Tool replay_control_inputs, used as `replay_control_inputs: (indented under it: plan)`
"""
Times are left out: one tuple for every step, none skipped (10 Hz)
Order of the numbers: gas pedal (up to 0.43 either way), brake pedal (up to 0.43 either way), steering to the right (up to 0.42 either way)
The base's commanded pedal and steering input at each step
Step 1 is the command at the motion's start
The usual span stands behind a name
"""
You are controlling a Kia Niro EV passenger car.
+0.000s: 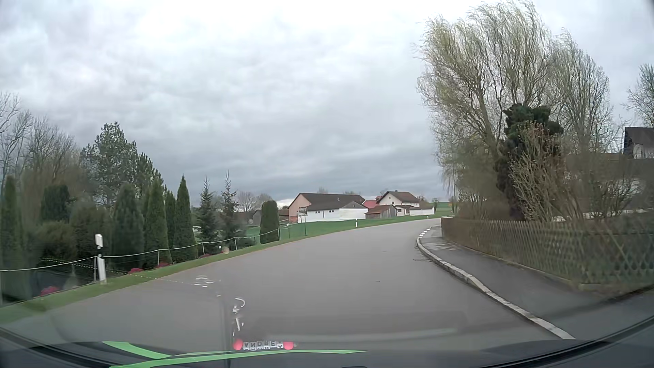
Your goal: Follow the waypoints while adhering to traffic rules and regulations
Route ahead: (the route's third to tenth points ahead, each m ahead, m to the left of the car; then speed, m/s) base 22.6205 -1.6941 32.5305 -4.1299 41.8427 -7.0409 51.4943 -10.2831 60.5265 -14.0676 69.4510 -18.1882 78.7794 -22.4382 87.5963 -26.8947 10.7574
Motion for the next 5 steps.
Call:
replay_control_inputs:
  plan:
    - [0.15, 0.0, 0.036]
    - [0.15, 0.0, 0.036]
    - [0.15, 0.0, 0.036]
    - [0.15, 0.0, 0.036]
    - [0.157, 0.0, 0.036]
